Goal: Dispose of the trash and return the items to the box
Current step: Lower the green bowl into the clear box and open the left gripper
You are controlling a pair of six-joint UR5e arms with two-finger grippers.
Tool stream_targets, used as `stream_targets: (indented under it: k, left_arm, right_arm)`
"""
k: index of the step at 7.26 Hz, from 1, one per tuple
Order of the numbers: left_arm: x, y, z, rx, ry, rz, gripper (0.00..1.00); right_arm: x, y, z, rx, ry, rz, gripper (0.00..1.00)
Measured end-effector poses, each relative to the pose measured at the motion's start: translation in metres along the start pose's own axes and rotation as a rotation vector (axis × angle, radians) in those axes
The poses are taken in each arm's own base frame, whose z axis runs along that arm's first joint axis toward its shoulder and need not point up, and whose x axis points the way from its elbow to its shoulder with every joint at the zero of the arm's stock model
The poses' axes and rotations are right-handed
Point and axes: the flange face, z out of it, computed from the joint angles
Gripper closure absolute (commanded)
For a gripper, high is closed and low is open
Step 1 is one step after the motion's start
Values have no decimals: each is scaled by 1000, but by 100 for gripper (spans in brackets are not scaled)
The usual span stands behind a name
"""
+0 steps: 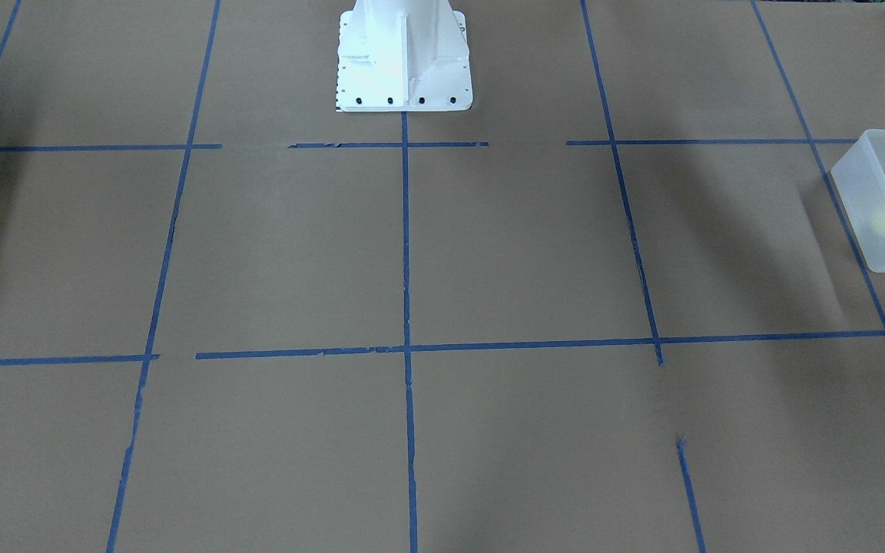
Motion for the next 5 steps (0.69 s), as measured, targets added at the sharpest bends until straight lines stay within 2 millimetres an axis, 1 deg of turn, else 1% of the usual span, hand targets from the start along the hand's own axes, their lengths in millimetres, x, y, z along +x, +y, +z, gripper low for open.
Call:
stream_targets:
  k: [2, 3, 5]
  left_arm:
    - [14, -23, -34, 74, 18, 2, 0]
    - [23, -35, -51, 118, 57, -49, 0]
    - [48, -54, -96, 156, 124, -212, 0]
  right_arm:
    - [0, 0, 0, 0, 0, -10, 0]
    - [0, 1, 0, 0, 1, -11, 0]
    - [1, 0, 0, 0, 4, -4, 0]
